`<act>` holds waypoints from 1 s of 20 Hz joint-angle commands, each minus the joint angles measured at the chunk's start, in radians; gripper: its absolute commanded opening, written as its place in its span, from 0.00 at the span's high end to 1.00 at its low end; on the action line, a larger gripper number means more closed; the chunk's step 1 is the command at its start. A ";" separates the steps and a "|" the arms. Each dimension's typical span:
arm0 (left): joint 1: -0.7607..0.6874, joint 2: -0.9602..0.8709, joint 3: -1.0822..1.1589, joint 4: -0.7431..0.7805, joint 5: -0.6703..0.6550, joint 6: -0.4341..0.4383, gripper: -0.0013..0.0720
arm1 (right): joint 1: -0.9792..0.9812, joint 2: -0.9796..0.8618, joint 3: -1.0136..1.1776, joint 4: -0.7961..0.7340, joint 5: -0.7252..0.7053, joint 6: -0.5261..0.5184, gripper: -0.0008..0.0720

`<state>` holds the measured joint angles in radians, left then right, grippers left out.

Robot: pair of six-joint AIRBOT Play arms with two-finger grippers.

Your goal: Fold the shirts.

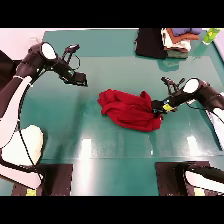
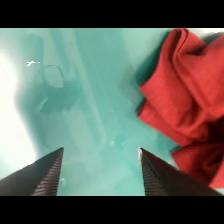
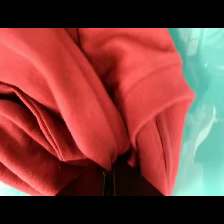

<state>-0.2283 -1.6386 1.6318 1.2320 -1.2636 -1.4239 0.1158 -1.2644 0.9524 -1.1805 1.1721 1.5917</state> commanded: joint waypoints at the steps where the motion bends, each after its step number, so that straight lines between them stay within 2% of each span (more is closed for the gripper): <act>1: -0.002 -0.031 -0.030 -0.069 0.055 0.009 0.21 | 0.010 -0.030 0.055 -0.001 0.000 0.024 0.96; 3: -0.029 -0.071 -0.066 -0.130 0.096 0.021 0.21 | 0.010 -0.031 0.081 0.000 0.013 0.024 0.96; 6: -0.101 -0.142 -0.087 -0.134 0.152 0.037 0.22 | 0.010 -0.031 0.090 0.002 0.014 0.035 0.96; 9: -0.140 -0.200 -0.087 -0.134 0.157 0.016 0.22 | 0.010 -0.031 0.090 0.002 0.016 0.035 0.96; 11: -0.143 -0.206 -0.086 -0.130 0.157 0.013 0.42 | 0.010 -0.031 0.090 0.002 0.013 0.034 0.96; 12: -0.143 -0.206 -0.080 -0.129 0.157 0.007 0.42 | 0.010 -0.031 0.090 0.002 0.013 0.034 0.96; 13: -0.143 -0.204 -0.080 -0.129 0.161 0.007 0.49 | 0.010 -0.031 0.090 0.002 0.007 0.034 0.96; 14: -0.143 -0.204 -0.080 -0.129 0.161 0.012 0.84 | 0.010 -0.030 0.090 0.002 0.005 0.034 0.96; 15: -0.143 -0.204 -0.080 -0.130 0.163 0.019 0.94 | 0.010 -0.029 0.093 0.002 0.005 0.034 0.96; 18: -0.131 -0.158 -0.055 -0.125 0.155 0.019 0.94 | 0.010 -0.016 0.180 0.000 0.034 0.024 0.96; 20: -0.101 -0.055 0.019 -0.087 0.156 0.029 0.94 | 0.010 0.034 0.303 -0.010 0.043 0.023 0.96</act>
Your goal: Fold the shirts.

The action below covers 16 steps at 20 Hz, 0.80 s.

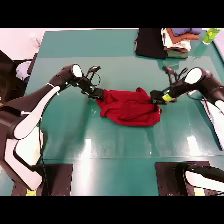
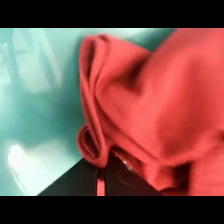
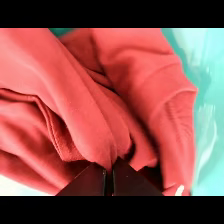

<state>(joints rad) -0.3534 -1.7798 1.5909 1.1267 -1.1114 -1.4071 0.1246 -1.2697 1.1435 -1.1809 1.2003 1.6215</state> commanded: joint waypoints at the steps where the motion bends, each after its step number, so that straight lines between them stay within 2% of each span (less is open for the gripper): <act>1: 0.044 0.155 0.115 0.031 0.002 0.027 0.94 | 0.001 0.073 0.180 -0.035 0.021 -0.007 0.96; 5: 0.077 0.452 0.314 0.068 0.014 0.067 0.94 | 0.001 0.220 0.473 -0.105 0.070 -0.004 0.96; 9: 0.072 0.694 0.378 0.064 0.026 0.107 0.94 | 0.001 0.324 0.659 -0.105 0.103 0.005 0.96; 12: 0.072 0.791 0.378 0.063 0.038 0.107 0.94 | 0.001 0.329 0.784 -0.105 0.145 0.005 0.96; 16: 0.072 0.803 0.386 0.063 0.024 0.106 0.94 | 0.001 0.240 0.953 -0.098 0.188 0.012 0.96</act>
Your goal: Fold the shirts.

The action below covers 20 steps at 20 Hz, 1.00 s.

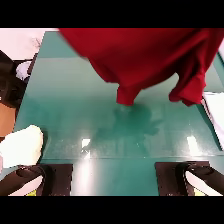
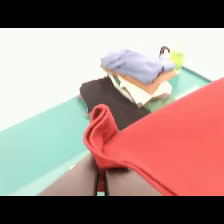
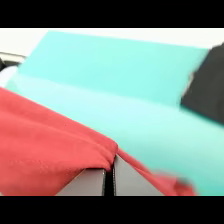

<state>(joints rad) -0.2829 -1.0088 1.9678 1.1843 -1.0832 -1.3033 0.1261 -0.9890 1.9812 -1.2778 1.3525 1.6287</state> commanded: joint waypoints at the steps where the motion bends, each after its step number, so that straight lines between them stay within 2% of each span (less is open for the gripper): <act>1: 0.001 0.025 0.000 0.005 -0.019 0.003 0.94 | -0.001 -0.064 0.128 0.003 0.039 0.005 0.96; 5: 0.001 -0.026 -0.159 0.014 -0.111 0.001 0.94 | 0.001 -0.177 -0.012 0.013 0.035 0.031 0.96; 8: 0.001 -0.107 -0.389 0.048 -0.167 -0.006 0.94 | 0.038 -0.334 -0.139 0.029 -0.003 0.002 0.96; 11: 0.008 -0.209 -0.633 0.122 -0.110 -0.006 0.94 | 0.068 -0.512 -0.219 0.030 -0.090 -0.007 0.95; 12: 0.016 -0.245 -0.692 0.150 -0.068 -0.016 0.94 | 0.068 -0.566 -0.216 0.035 -0.104 -0.007 0.84; 13: 0.028 -0.274 -0.729 0.159 -0.035 -0.038 0.94 | 0.068 -0.615 -0.200 0.057 -0.112 -0.006 0.39; 14: 0.048 -0.301 -0.752 0.162 -0.015 -0.059 0.94 | 0.058 -0.660 -0.167 0.084 -0.108 -0.005 0.11; 17: 0.106 -0.333 -0.755 0.162 -0.021 -0.061 0.94 | 0.023 -0.709 -0.060 0.094 -0.026 0.010 0.13; 20: 0.148 -0.331 -0.755 0.171 -0.060 -0.057 0.94 | 0.000 -0.643 -0.114 -0.089 0.090 0.009 0.13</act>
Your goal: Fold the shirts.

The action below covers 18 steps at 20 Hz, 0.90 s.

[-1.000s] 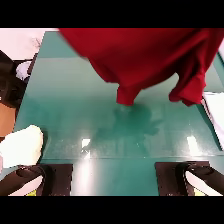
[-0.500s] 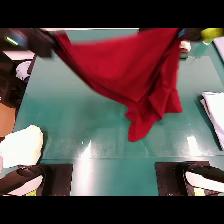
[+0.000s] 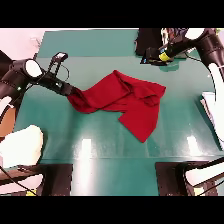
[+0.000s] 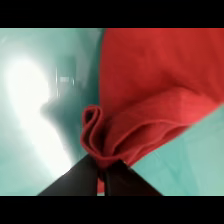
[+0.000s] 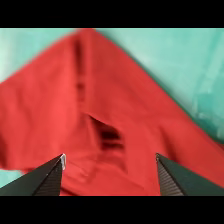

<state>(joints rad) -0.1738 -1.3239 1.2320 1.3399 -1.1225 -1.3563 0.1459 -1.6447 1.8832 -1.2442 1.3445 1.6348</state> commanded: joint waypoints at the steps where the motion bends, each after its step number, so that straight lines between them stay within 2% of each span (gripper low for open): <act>1: 0.039 -0.016 -0.019 0.022 -0.032 -0.004 0.94 | -0.024 0.051 -0.078 -0.166 0.121 0.002 0.13; 6: 0.039 -0.016 -0.019 0.031 -0.037 0.003 0.94 | -0.098 0.278 -0.559 -0.183 0.082 0.003 0.13; 9: 0.039 -0.017 -0.019 0.030 -0.036 0.003 0.94 | -0.167 0.344 -0.838 -0.047 -0.010 -0.004 0.13; 11: 0.039 -0.017 -0.019 0.030 -0.036 0.003 0.94 | -0.182 0.336 -0.951 0.022 -0.093 -0.007 0.13; 14: 0.038 -0.017 -0.019 0.030 -0.038 0.003 0.94 | -0.143 0.293 -1.008 0.082 -0.204 -0.021 0.16; 16: 0.038 -0.016 -0.019 0.030 -0.043 0.003 0.94 | -0.098 0.273 -0.996 0.083 -0.250 -0.020 0.21; 17: 0.039 -0.016 -0.019 0.030 -0.048 0.003 0.94 | -0.080 0.268 -0.982 0.083 -0.263 -0.020 0.35; 18: 0.039 -0.016 -0.019 0.030 -0.057 0.003 0.94 | -0.065 0.269 -0.972 0.081 -0.277 -0.021 0.54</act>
<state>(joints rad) -0.1360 -1.3399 1.2133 1.3693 -1.1664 -1.3533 0.0402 -1.3624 0.9203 -1.1839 1.1492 1.6180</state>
